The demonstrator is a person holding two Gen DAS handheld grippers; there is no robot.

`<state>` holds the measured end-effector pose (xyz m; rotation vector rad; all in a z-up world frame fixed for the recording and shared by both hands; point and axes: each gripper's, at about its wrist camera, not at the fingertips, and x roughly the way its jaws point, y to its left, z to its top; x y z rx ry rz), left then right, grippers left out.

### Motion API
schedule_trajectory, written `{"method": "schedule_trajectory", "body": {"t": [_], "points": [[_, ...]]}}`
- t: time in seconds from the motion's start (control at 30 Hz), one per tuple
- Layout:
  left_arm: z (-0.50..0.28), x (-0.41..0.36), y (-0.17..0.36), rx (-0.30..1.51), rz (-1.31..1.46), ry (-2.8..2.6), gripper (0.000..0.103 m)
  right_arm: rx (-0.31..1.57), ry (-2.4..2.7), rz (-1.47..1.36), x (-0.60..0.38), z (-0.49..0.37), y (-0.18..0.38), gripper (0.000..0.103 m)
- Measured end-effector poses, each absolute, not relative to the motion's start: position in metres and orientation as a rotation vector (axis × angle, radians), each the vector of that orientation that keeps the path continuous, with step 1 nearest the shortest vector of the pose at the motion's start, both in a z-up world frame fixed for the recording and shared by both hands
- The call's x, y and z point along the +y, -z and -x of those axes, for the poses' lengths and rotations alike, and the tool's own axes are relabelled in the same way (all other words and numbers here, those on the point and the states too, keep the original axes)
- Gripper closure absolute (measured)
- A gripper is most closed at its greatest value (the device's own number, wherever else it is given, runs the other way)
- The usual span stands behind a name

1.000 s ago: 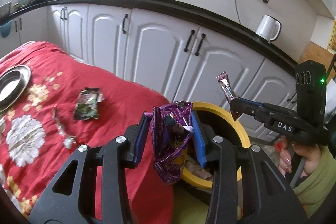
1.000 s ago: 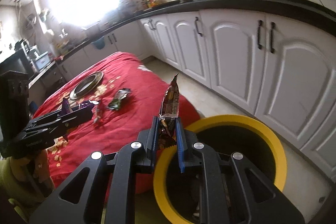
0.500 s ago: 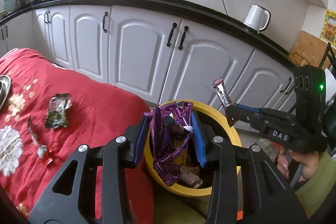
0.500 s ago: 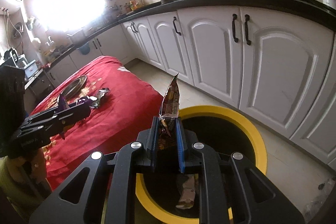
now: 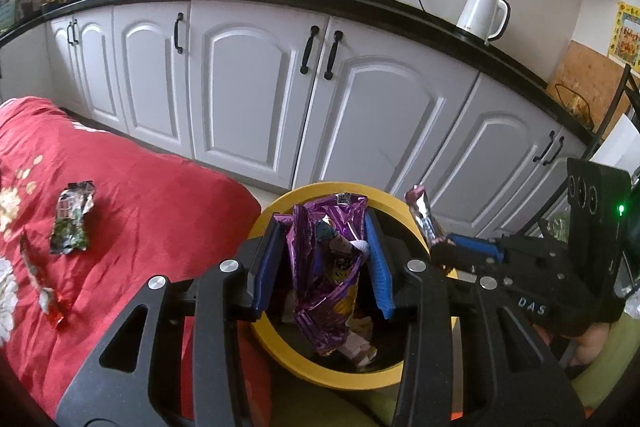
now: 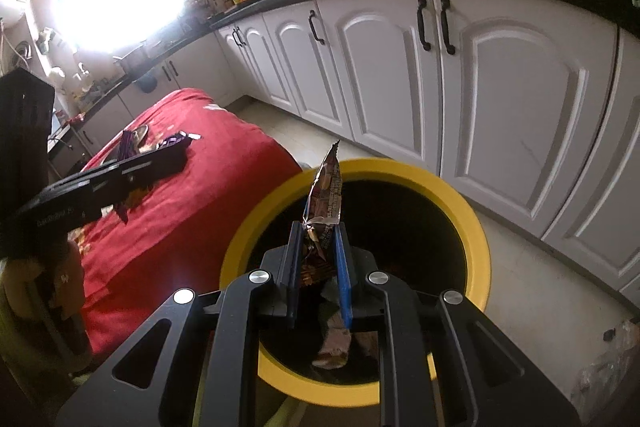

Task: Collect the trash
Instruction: 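Open both tools to drop the two wrappers into the bin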

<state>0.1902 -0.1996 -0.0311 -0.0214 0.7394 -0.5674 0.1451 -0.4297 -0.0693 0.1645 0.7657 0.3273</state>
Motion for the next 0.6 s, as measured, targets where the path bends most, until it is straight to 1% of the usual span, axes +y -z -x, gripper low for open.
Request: {"method": "schedule_trajectory", "body": {"t": [0.27,0.53,0.57,0.6], "points": [[-0.200,-0.215,0.042,0.774,0.011,0.574,0.070,0.817,-0.325,-0.187,-0.435,-0.143,0.091,0.088],[-0.212,-0.227,0.051,0.801,-0.001,0.568,0.069,0.839,-0.335,-0.216,-0.432,-0.147,0.101,0.087],[-0.213,-0.228,0.051,0.801,-0.002,0.567,0.069,0.843,-0.335,-0.219,-0.432,-0.148,0.102,0.086],[-0.214,-0.228,0.051,0.800,-0.002,0.565,0.066,0.845,-0.335,-0.224,-0.433,-0.148,0.103,0.083]]}}
